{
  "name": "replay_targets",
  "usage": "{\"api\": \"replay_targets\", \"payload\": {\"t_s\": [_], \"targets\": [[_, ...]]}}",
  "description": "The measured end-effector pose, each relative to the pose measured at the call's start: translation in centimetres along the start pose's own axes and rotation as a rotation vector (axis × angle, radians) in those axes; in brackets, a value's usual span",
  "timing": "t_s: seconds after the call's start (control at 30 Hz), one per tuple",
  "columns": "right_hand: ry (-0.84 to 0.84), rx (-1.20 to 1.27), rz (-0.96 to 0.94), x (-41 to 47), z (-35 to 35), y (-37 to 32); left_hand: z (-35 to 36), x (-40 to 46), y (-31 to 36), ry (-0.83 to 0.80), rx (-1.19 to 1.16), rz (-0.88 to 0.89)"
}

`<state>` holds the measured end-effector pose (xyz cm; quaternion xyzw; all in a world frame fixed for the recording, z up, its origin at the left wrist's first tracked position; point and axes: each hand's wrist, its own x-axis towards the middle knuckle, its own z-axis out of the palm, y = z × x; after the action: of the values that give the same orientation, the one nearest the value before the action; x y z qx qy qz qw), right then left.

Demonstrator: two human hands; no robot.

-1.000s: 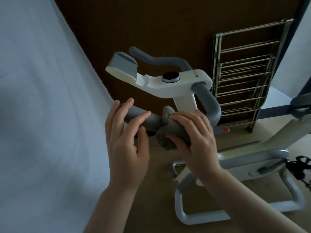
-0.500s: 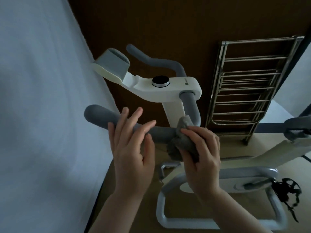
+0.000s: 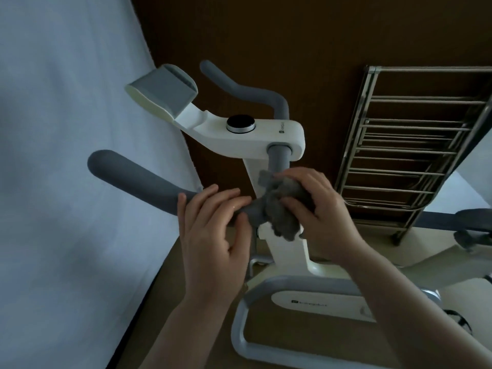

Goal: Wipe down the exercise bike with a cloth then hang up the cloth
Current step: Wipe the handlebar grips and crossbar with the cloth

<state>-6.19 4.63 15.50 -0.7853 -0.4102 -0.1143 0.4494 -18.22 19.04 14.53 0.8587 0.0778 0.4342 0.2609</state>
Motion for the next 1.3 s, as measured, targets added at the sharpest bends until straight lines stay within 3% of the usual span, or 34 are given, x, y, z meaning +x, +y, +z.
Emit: {"api": "replay_targets", "payload": {"t_s": [0.1, 0.2, 0.3, 0.43, 0.57, 0.63, 0.7, 0.73, 1.0, 1.2, 1.3], "targets": [[0.071, 0.077, 0.109, 0.1, 0.0, 0.4, 0.1, -0.3, 0.2, 0.015, 0.015, -0.029], [-0.024, 0.101, -0.064, -1.1, 1.0, -1.0, 0.2, -0.7, 0.6, 0.021, 0.019, -0.056], [-0.165, -0.043, -0.168, 0.8, -0.6, -0.1, 0.3, -1.0, 1.1, 0.029, 0.037, -0.090], [-0.128, -0.011, -0.058, 2.8, -1.0, 0.0, 0.6, -1.2, 1.9, 0.044, 0.057, -0.147], [-0.152, 0.033, -0.275, 1.6, -0.3, -0.2, 0.4, -1.1, 2.1, 0.030, 0.026, -0.201], [0.009, 0.161, -0.029, 0.7, 0.0, 1.3, 0.1, -1.0, 2.2, 0.009, 0.053, -0.207], [0.144, 0.458, 0.304, -0.4, 0.8, 1.1, 0.1, -1.0, 2.4, 0.009, 0.075, -0.207], [0.202, 0.582, 0.372, -1.1, 1.5, 0.3, 0.3, -1.1, 2.6, 0.010, 0.084, -0.206], [0.480, 1.078, 0.648, -3.0, 3.3, -3.1, -0.3, -1.5, 3.0, -0.079, 0.144, -0.183], [0.574, 1.001, 0.593, -4.2, 5.8, -6.6, -1.5, 0.3, 3.4, -0.150, 0.039, -0.079], [0.699, 1.031, 0.686, -3.5, 6.0, -5.8, -1.6, 1.1, 2.9, -0.266, 0.025, 0.030]]}}
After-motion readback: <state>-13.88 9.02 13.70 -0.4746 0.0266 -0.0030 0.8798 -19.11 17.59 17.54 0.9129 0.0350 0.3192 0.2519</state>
